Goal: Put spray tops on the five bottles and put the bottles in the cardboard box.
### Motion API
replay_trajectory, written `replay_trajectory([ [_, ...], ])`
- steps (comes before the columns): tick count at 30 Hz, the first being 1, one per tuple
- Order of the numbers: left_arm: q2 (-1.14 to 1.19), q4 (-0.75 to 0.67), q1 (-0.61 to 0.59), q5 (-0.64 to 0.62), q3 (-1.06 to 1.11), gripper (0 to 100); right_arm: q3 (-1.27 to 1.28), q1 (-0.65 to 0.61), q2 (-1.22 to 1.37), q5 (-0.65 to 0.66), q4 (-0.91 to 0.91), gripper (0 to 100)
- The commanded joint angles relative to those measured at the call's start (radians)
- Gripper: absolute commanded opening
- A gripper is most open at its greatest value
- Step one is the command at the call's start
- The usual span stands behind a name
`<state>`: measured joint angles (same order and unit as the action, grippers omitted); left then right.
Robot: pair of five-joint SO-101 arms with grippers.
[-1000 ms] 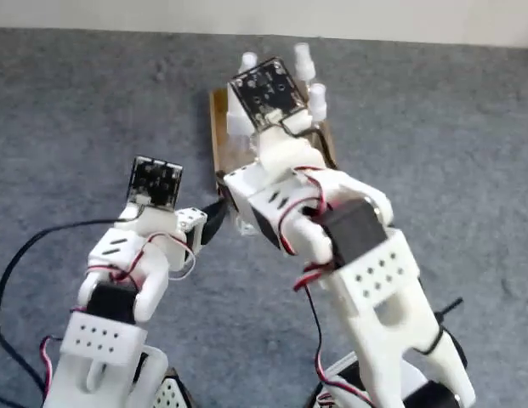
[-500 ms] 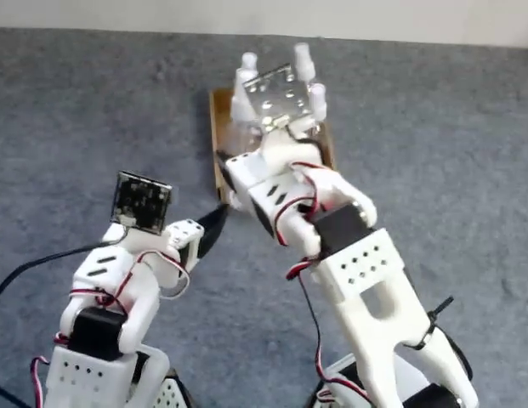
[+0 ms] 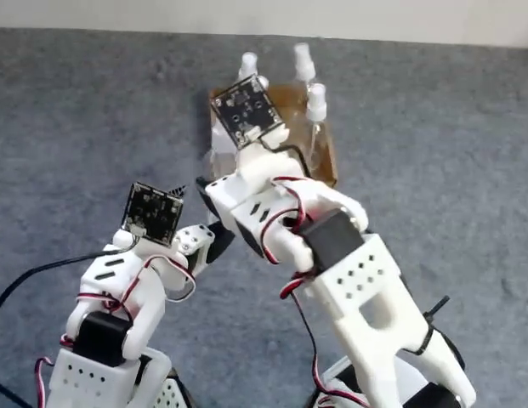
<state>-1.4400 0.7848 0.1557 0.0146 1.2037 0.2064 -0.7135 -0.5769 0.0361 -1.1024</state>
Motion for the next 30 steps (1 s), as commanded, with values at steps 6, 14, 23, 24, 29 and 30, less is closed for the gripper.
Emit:
replay_trajectory([
  [6,0.004,-0.025,-0.028,0.015,-0.002,26,-0.191,0.004,-0.036,0.000,-0.128,0.3],
  [14,0.002,-0.040,-0.042,0.014,0.021,22,-0.199,0.189,0.067,0.095,0.053,0.3],
  [23,0.113,-0.204,-0.269,-0.106,0.010,12,-0.354,0.242,0.390,0.175,0.073,0.3],
  [24,0.162,-0.193,-0.269,-0.106,-0.015,12,-0.377,0.242,0.418,0.175,0.073,0.3],
  [29,0.387,-0.193,-0.271,-0.104,-0.077,11,-0.453,0.242,0.545,0.175,0.102,0.3],
  [30,0.407,-0.193,-0.271,-0.103,-0.085,12,-0.460,0.242,0.570,0.175,0.124,0.3],
])
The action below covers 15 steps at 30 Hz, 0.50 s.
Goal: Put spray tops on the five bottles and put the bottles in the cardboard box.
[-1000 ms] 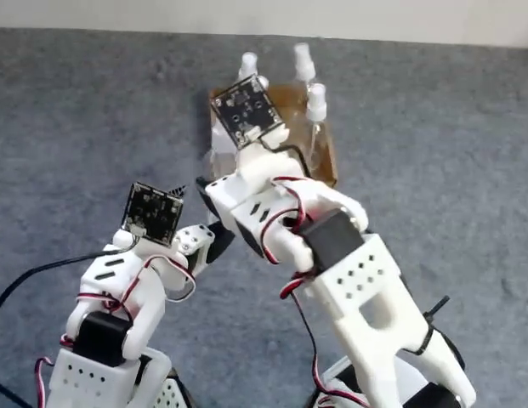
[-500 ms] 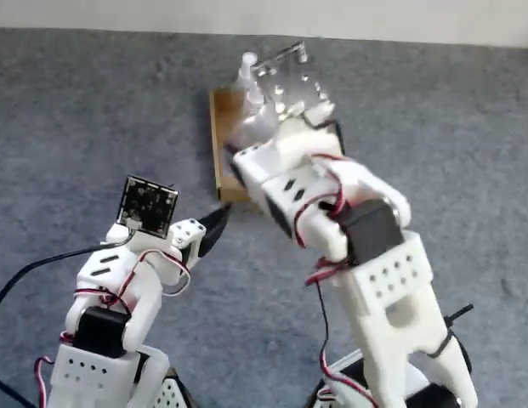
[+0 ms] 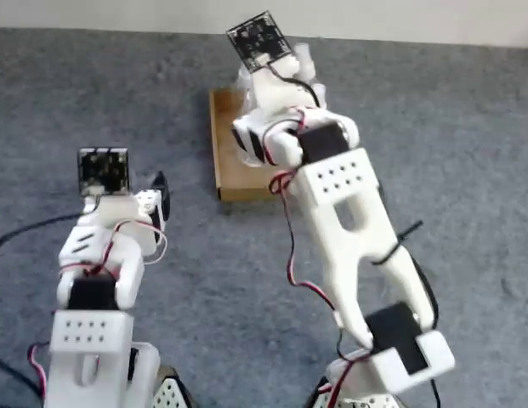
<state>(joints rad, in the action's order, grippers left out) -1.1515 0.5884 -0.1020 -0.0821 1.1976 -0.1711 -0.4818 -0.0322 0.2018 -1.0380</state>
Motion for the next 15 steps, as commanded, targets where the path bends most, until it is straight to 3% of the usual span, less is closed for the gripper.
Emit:
replay_trajectory([
  [1,0.131,-0.003,-0.013,-0.006,-0.082,12,-0.082,0.012,0.048,0.009,0.077,0.3],
  [15,0.139,-0.026,0.001,-0.005,-0.071,12,-0.081,0.015,0.232,0.009,0.163,0.3],
])
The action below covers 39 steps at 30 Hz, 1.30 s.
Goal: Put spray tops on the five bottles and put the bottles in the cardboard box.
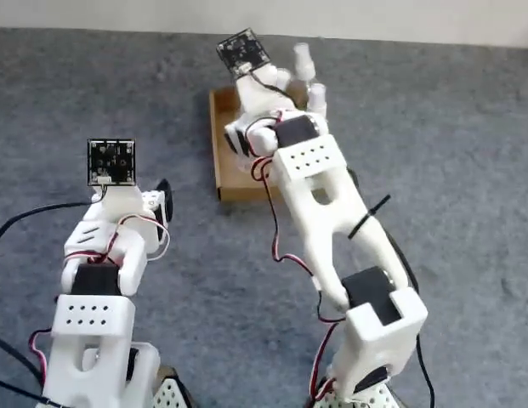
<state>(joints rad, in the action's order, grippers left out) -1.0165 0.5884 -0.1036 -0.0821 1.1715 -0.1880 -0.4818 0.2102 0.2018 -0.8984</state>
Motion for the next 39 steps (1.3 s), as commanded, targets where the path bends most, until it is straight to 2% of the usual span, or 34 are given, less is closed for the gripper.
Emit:
replay_trajectory([
  [1,0.004,-0.026,0.002,-0.005,-0.045,12,-0.064,0.015,-0.008,0.009,0.024,0.3],
  [11,0.004,-0.026,0.001,-0.005,-0.045,12,-0.002,-0.015,-0.005,0.009,0.024,0.3],
  [22,0.005,-0.026,0.001,-0.005,-0.048,12,0.045,-0.105,-0.065,0.009,0.004,0.3],
  [29,0.010,-0.026,0.001,-0.005,-0.048,12,0.045,-0.120,-0.351,0.012,-0.223,0.3],
  [33,0.010,-0.026,0.008,-0.005,-0.050,12,0.045,-0.120,-0.469,0.141,-0.415,0.3],
  [35,0.010,-0.026,0.012,-0.005,-0.050,12,0.045,-0.116,-0.504,0.166,-0.501,0.3],
  [39,0.010,-0.026,0.012,-0.005,-0.050,12,0.045,-0.008,-0.530,0.199,-0.633,0.3],
])
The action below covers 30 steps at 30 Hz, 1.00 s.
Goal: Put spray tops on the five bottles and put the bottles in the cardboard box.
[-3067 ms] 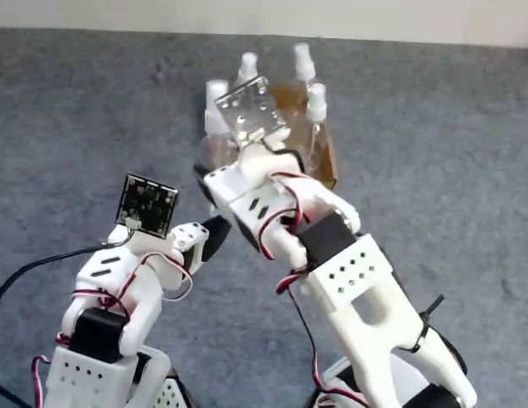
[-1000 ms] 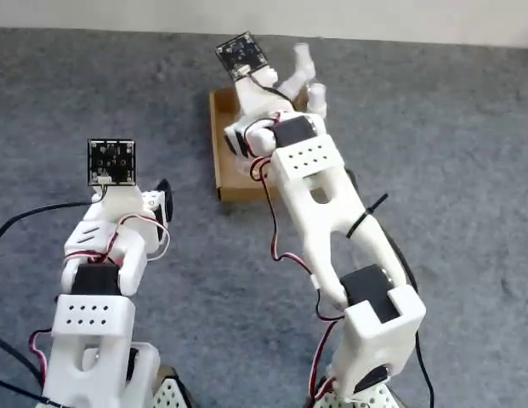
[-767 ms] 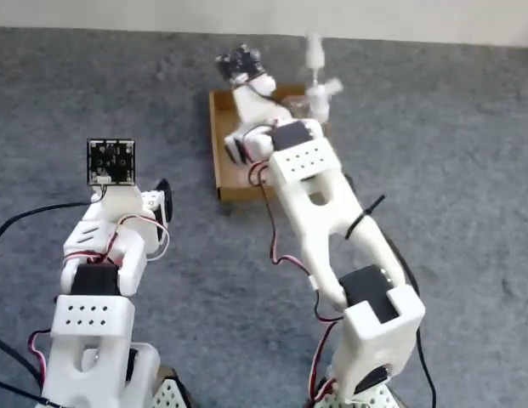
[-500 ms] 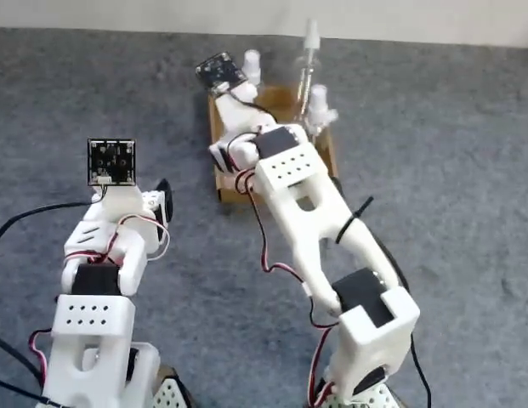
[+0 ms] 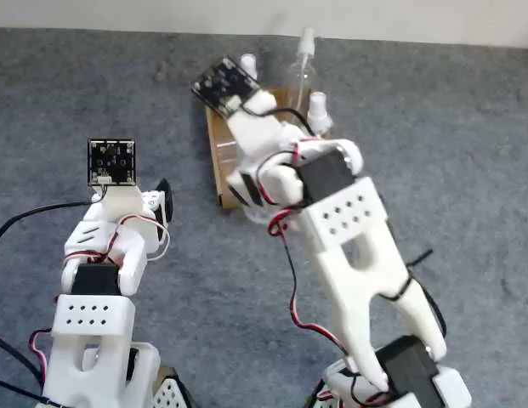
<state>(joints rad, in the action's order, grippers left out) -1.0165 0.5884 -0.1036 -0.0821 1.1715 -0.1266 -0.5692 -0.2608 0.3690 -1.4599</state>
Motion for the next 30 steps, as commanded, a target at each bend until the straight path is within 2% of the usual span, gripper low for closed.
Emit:
replay_trajectory([
  [1,0.010,-0.026,0.012,-0.005,-0.050,12,-0.016,0.127,-0.058,0.041,-0.094,0.3],
  [8,0.012,-0.026,0.027,-0.005,-0.053,12,0.005,0.456,-0.050,0.224,-0.119,0.3],
  [11,0.012,-0.021,0.076,0.060,-0.053,12,0.071,0.564,-0.013,0.299,-0.113,0.3],
  [13,0.012,-0.018,0.119,0.101,-0.053,12,0.111,0.622,0.030,0.342,-0.056,0.3],
  [17,0.015,0.031,0.199,0.195,-0.108,12,0.199,0.727,0.136,0.342,0.127,0.3],
  [23,0.050,0.193,0.309,0.319,-0.292,14,0.292,0.750,0.271,0.327,0.308,0.5],
  [26,0.171,0.241,0.329,0.358,-0.397,19,0.305,0.750,0.320,0.236,0.363,0.7],
  [30,0.383,0.245,0.328,0.413,-0.541,20,0.300,0.733,0.349,0.172,0.383,2.2],
])
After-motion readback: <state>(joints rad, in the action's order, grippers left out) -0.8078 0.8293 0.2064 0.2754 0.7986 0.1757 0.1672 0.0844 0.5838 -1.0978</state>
